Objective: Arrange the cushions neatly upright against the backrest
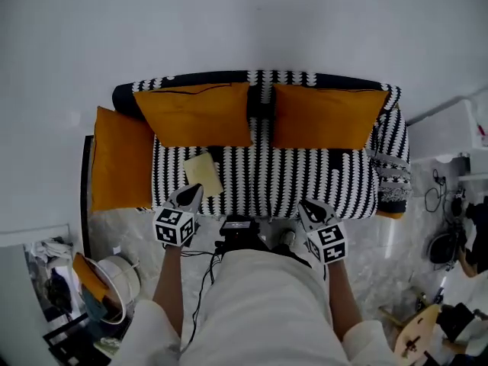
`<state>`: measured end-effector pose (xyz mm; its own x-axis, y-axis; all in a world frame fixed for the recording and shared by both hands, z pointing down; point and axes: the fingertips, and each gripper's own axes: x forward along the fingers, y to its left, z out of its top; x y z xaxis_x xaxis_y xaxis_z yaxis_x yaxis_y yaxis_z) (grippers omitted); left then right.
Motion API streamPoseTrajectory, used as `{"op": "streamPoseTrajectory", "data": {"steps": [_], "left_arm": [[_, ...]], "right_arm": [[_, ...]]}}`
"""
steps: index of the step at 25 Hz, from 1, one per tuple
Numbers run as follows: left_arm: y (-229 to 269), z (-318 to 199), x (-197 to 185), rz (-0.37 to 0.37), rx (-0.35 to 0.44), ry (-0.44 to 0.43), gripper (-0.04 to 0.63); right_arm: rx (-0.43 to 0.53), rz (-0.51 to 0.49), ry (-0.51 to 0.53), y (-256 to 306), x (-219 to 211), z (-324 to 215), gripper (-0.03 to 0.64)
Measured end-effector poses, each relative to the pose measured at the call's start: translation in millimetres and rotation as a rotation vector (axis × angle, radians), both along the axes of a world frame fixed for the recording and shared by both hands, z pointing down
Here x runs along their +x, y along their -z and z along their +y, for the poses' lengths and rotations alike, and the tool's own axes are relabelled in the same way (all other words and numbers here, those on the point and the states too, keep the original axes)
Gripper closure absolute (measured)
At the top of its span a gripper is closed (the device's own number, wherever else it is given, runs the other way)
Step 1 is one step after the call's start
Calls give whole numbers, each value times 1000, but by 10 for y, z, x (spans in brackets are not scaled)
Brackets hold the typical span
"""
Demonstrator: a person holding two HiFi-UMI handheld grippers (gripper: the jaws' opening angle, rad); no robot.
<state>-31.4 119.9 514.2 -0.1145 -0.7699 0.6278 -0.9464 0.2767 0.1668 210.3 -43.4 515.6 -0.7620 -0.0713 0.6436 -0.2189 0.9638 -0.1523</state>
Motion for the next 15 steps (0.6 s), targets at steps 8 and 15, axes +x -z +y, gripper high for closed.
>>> {"op": "streamPoseTrajectory", "data": {"steps": [8, 15], "left_arm": [[591, 76, 1945, 155, 194, 30, 584], [1224, 13, 2617, 159, 371, 13, 584]], "right_arm": [[-128, -150, 82, 429, 1065, 496, 607], [-237, -293, 142, 861, 1322, 753, 607]]}}
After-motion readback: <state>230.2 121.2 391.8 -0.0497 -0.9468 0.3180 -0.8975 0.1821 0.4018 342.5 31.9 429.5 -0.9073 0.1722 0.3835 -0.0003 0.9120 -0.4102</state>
